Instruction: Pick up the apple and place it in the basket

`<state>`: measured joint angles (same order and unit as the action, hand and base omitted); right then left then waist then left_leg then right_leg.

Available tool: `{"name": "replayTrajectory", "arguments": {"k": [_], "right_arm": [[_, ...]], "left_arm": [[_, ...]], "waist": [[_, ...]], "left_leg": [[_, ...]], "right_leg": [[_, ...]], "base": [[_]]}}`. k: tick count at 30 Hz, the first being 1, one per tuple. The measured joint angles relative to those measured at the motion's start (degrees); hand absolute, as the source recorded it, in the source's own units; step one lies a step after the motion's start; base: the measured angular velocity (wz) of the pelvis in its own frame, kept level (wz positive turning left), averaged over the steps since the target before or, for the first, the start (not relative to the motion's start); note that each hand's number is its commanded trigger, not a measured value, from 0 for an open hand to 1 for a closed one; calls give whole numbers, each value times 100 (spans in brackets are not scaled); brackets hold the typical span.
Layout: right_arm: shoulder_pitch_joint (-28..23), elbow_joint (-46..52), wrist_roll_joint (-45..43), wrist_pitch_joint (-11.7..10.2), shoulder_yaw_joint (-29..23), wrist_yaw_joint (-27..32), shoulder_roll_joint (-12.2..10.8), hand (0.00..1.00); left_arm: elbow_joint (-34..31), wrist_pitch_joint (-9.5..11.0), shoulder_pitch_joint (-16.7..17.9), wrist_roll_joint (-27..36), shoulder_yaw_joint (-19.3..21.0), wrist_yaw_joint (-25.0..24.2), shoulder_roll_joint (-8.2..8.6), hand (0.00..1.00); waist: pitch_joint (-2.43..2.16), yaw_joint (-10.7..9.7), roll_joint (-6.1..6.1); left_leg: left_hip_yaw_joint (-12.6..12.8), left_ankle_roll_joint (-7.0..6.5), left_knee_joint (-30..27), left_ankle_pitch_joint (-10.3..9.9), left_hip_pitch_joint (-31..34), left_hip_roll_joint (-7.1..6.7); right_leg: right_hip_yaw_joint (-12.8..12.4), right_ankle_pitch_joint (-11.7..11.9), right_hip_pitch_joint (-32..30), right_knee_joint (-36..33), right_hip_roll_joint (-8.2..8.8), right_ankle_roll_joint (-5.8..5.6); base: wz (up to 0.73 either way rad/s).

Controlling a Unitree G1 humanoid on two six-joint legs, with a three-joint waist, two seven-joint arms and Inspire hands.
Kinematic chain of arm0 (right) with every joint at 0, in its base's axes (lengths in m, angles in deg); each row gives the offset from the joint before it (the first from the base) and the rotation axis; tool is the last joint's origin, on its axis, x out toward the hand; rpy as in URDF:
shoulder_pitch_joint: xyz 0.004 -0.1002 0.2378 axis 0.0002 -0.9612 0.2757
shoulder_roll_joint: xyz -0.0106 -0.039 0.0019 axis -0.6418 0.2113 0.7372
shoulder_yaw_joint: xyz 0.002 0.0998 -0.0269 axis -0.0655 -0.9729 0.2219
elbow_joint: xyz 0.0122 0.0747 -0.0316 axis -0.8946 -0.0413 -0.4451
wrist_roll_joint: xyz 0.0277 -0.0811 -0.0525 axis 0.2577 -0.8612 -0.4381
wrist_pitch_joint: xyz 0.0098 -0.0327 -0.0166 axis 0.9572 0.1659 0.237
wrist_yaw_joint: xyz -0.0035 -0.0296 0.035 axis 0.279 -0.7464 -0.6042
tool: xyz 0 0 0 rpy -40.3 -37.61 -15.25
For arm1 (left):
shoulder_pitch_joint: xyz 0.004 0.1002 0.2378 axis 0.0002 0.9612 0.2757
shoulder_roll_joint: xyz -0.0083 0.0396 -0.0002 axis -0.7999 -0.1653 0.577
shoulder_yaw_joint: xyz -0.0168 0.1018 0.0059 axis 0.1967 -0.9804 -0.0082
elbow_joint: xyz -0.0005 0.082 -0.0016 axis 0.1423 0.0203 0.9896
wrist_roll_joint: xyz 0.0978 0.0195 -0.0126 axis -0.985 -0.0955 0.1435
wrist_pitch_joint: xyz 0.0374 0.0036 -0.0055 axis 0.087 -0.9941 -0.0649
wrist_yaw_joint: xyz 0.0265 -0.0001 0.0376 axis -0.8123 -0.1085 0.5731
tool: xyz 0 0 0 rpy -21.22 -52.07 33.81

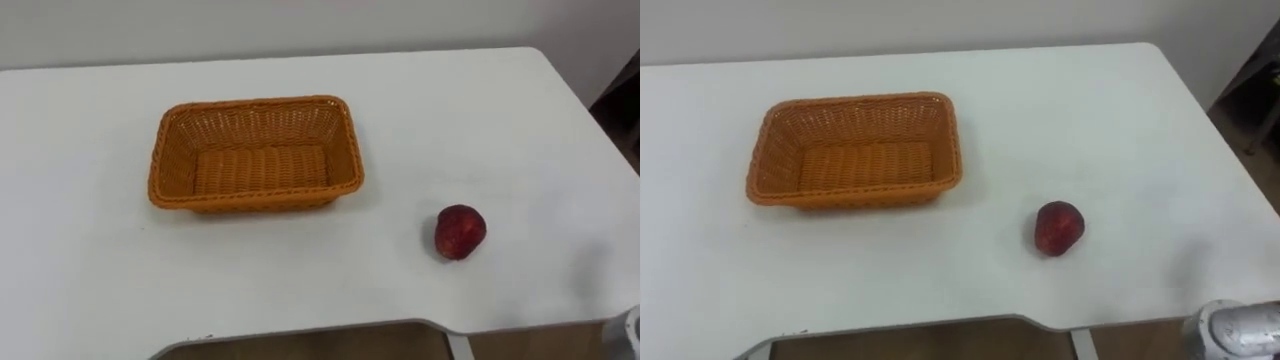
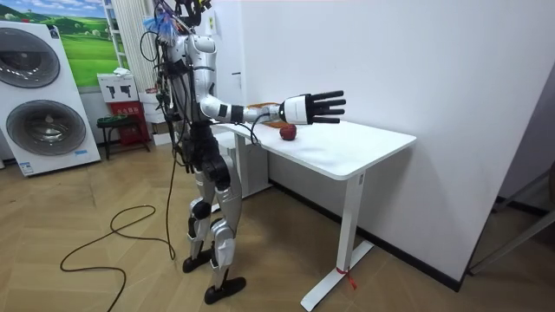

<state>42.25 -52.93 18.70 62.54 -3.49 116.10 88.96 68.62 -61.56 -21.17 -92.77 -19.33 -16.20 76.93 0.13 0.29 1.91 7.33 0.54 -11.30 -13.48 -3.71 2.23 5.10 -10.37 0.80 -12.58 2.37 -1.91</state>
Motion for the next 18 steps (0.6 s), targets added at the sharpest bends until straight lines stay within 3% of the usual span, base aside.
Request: {"name": "replayTrajectory", "arguments": {"k": [3,7,18], "right_arm": [[3,132,-169,-41,484,-362,150,0],[-5,150,-191,-38,1028,-890,170,0],[-321,-183,-459,89,1654,-2050,142,0]], "left_arm": [[-2,5,-66,8,-186,-127,-26,0],[-8,9,-104,-6,-350,-202,-43,0],[-2,21,-98,-5,-351,-347,-53,0]], "waist": [[13,23,6],[19,16,-39],[17,106,-65]], "left_leg": [[-8,0,-5,0,18,-1],[-9,0,5,0,-2,3],[-14,0,2,0,-88,3]], "right_leg": [[13,0,1,4,2,0],[20,0,25,6,1,0],[40,0,126,18,5,0]], "base": [[4],[0],[0]]}}
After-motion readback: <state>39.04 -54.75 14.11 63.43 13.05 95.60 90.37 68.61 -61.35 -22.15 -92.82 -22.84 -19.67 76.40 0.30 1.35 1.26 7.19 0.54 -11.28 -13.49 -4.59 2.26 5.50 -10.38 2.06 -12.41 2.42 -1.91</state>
